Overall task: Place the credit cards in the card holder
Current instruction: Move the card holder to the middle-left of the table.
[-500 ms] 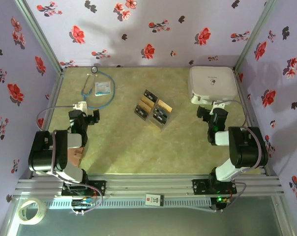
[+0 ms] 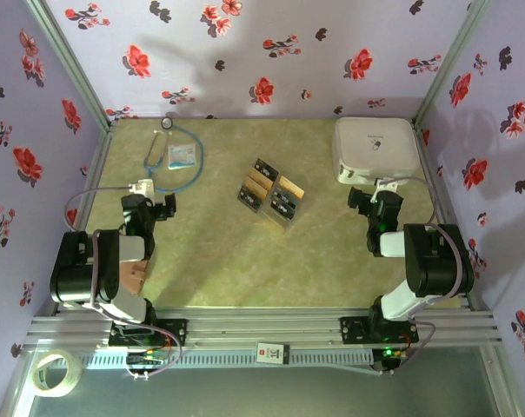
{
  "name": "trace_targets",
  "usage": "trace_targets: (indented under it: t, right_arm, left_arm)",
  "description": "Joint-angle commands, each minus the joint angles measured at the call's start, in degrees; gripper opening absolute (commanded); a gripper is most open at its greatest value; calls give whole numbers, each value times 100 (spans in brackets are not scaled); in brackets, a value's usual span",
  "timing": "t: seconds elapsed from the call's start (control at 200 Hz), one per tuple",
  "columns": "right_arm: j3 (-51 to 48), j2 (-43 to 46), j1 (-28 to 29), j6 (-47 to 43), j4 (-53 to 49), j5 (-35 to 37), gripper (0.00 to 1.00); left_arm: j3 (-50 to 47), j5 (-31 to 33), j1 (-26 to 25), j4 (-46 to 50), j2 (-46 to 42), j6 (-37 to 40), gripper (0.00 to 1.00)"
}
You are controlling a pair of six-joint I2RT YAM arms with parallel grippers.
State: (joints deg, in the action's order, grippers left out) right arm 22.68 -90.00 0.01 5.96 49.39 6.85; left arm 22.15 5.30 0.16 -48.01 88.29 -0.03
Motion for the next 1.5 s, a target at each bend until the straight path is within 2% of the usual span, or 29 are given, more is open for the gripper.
trace_targets:
  t: [0.0,0.505,0.625,0.77,0.885,0.97,1.05,1.145,1.305,1.37,1.495]
  right_arm:
    - [-1,70,24,-86,64,94,99]
    - [20,48,8,-60,23,65,99]
    - [14,182,-36,-50,1,-77,99]
    - [380,698,-27,-16,-1146,95,99]
    - [807,1107,-24,221,-2175,454,99]
    - [1327,1377,-27,1114,-3287,954,99]
    - [1889,1536,-58,2457,-4651,1531,99]
    - [2226,1651,-71,2529,-5218,778,99]
    - [2145,2204,87,2406,-5074,-780,99]
    - [2228,2388,366,2312,-5262,-980,99]
    - [2566,2478,1134,2089,-5958,-905,99]
  left_arm:
    - [79,-21,-32,-200,12,-2,100]
    - [75,-20,13,-193,2,-86,100]
    - [58,-9,3,-26,-292,-76,100]
    - [408,407,-40,1355,-1166,-140,100]
    - [775,644,-42,2624,-1890,-884,100]
    - [1096,817,-44,3745,-2398,-1546,100]
    - [1473,1048,-38,4990,-2774,-2262,100]
    - [1991,1359,-34,6612,-3039,-3180,100]
    - [2713,1371,-30,9128,-3165,-4392,100]
    - [2778,1370,-34,9730,-3270,-4697,100]
    - [2665,1378,-34,10333,-3588,-5016,100]
